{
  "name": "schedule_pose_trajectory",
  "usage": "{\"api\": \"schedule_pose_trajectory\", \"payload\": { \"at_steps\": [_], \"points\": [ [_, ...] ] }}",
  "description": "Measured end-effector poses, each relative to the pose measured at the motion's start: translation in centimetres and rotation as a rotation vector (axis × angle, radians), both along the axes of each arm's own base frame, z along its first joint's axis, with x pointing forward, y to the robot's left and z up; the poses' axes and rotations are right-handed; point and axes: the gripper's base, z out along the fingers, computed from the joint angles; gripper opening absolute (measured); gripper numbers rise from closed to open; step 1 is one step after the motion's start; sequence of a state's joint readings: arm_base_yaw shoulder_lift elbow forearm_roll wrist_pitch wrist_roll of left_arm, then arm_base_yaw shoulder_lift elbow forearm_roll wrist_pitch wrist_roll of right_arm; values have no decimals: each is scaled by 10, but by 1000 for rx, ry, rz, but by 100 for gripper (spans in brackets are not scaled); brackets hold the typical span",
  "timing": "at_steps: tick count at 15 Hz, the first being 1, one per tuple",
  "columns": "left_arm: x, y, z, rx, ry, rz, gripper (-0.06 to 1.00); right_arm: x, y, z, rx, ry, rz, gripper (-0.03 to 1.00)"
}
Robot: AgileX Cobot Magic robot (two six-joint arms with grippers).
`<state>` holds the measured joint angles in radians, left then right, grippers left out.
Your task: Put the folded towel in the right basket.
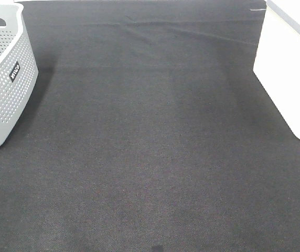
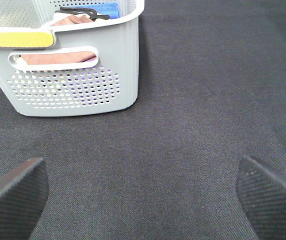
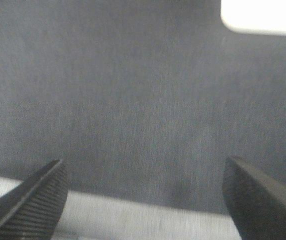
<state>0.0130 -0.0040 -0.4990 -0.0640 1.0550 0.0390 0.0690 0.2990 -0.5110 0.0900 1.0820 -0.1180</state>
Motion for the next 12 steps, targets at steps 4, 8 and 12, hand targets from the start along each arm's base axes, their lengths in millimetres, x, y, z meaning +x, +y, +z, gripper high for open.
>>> {"api": "schedule_pose_trajectory", "payload": {
  "at_steps": [4, 8, 12],
  "points": [
    [0, 0, 0, 0, 0, 0, 97, -12, -1, 4, 5, -98, 1, 80],
    [0, 0, 0, 0, 0, 0, 97, -12, -1, 4, 5, -98, -17, 80],
    [0, 0, 0, 0, 0, 0, 97, -21, -3, 5, 5, -160, -97, 80]
  ]
}}
